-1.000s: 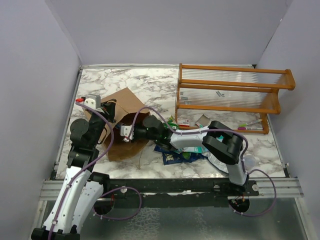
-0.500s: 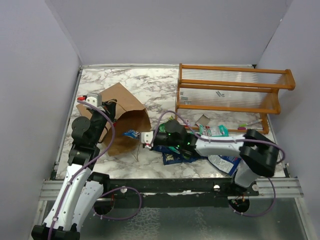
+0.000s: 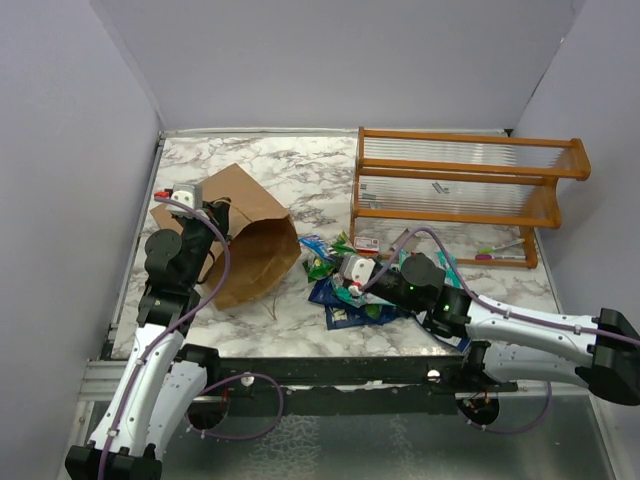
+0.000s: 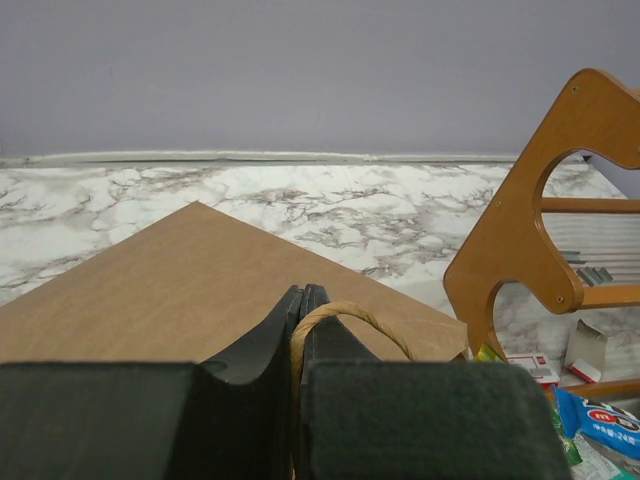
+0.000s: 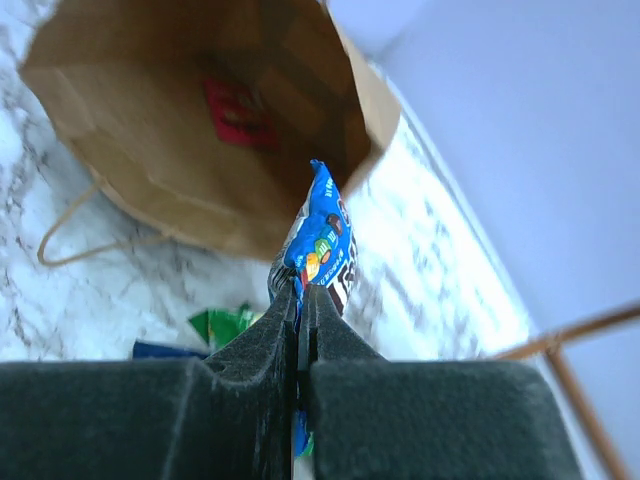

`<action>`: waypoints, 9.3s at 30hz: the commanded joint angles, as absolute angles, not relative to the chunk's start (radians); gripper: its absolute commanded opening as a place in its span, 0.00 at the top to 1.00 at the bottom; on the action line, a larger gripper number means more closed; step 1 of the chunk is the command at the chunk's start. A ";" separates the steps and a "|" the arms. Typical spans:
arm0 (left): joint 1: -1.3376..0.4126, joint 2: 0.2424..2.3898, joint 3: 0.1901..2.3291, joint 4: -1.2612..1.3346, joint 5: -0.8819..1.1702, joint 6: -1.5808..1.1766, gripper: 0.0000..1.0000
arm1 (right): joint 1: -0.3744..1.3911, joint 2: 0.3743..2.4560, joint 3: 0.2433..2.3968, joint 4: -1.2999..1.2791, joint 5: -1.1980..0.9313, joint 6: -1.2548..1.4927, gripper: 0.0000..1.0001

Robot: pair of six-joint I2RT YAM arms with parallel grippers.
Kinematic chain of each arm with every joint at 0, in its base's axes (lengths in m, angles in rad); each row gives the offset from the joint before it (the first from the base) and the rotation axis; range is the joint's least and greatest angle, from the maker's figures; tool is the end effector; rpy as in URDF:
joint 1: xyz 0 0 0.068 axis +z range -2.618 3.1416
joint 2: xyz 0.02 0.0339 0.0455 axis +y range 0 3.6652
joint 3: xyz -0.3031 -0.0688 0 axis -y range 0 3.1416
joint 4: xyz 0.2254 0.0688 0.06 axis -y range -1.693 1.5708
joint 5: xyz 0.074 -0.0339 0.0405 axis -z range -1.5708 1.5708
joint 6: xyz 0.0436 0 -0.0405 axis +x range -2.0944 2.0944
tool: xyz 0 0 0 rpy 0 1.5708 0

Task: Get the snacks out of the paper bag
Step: Place the snack at the center of the board, then take out the snack from the paper bag, then adjust the paper bag at the center of the board, then place the snack at the center of the board.

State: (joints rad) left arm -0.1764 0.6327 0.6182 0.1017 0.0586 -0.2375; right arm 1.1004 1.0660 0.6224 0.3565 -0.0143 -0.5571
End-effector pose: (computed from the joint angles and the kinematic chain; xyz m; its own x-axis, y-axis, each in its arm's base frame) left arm 0.1166 -0.0234 0.3597 0.0286 -0.2437 -0.9694 0.2463 0.9417 -0.2294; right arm 0.0991 0.1963 0.3260 0.4412 -0.2987 -0.8462 -0.7829 0.3329 -0.5257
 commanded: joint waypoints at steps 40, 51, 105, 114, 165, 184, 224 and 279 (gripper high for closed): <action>-0.158 0.627 0.627 0.123 0.058 -0.254 1.00 | 1.104 0.898 0.448 0.295 -0.337 -0.574 0.41; -0.159 0.594 0.629 0.137 0.105 -0.250 1.00 | 1.130 1.588 0.797 0.643 -0.343 -1.048 0.39; -0.206 0.523 0.591 0.268 0.403 -0.234 1.00 | 1.080 2.420 1.699 0.228 -0.242 -1.253 0.45; -0.218 0.531 0.589 0.284 0.432 -0.240 1.00 | 1.075 2.481 1.735 0.260 -0.212 -1.301 0.46; -0.204 0.556 0.589 0.204 0.195 -0.221 1.00 | 1.048 2.006 1.170 0.617 -0.260 -1.180 0.99; -0.180 0.609 0.592 0.191 0.126 -0.246 1.00 | 1.049 1.184 0.578 0.601 -0.271 -0.617 0.99; -0.169 0.773 0.940 -0.124 -0.487 -0.290 1.00 | 1.049 0.850 0.565 0.201 0.322 0.034 0.99; -0.169 0.659 1.083 -0.242 -0.282 -0.221 0.03 | 0.989 1.036 0.668 -0.050 0.297 0.267 0.26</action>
State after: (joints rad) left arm -0.1757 0.6411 1.1015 -0.2127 -0.2874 -0.1780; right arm 0.9909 0.9779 0.6041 -0.1707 0.4191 0.4183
